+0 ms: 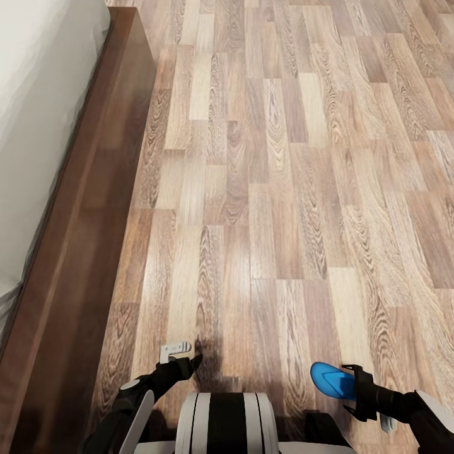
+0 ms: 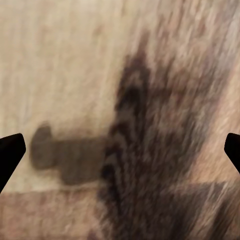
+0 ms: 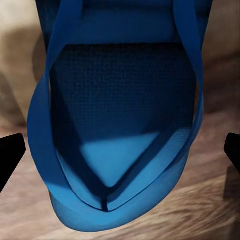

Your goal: In the bedroom, move the book from the bed onto either nightstand, and place the two sandals side by side next to the bed.

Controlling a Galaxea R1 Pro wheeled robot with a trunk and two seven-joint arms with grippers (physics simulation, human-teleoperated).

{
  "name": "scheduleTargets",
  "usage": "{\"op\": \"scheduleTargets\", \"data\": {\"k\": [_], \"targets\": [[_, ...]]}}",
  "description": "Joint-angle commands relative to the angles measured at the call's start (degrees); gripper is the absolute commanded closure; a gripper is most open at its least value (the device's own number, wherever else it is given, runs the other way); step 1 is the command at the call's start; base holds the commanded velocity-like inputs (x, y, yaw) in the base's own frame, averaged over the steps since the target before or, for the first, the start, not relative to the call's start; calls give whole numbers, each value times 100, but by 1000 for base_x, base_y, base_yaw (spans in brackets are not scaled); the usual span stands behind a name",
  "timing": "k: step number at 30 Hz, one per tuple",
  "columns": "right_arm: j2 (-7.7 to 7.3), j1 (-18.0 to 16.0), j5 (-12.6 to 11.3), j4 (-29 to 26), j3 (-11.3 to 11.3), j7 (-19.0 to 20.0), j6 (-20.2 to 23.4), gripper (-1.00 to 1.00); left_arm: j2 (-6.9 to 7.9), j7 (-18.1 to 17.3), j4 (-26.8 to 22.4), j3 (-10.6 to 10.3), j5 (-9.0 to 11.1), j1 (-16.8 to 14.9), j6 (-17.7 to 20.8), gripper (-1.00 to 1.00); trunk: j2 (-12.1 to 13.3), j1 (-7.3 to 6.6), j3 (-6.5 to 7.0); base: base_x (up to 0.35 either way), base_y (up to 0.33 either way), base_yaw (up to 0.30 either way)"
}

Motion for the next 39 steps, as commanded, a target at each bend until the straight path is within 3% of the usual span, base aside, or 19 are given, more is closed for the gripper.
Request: {"op": "scheduleTargets", "data": {"k": [1,4,5,29,39], "targets": [[2,-2,-32,-7,-21,-49,14,-100,-1,-6,-6,5,35,-1,36,-100,-1,-1,-3,0,0,0],[2,-2,-31,-7,-21,-50,13,-100,-1,-6,-6,5,35,-1,36,-100,-1,-1,-3,0,0,0],[2,-2,-31,-6,-21,-53,14,100,-1,-8,-6,5,35,-1,36,-100,-1,-1,-3,0,0,0],[2,-2,-32,-7,-21,-49,15,100,-1,-5,-6,5,35,0,44,-100,1,-6,41,0,0,0],[2,-2,-32,-7,-21,-49,15,100,-1,-4,-8,5,35,0,44,-100,15,-32,263,0,0,0]]}}
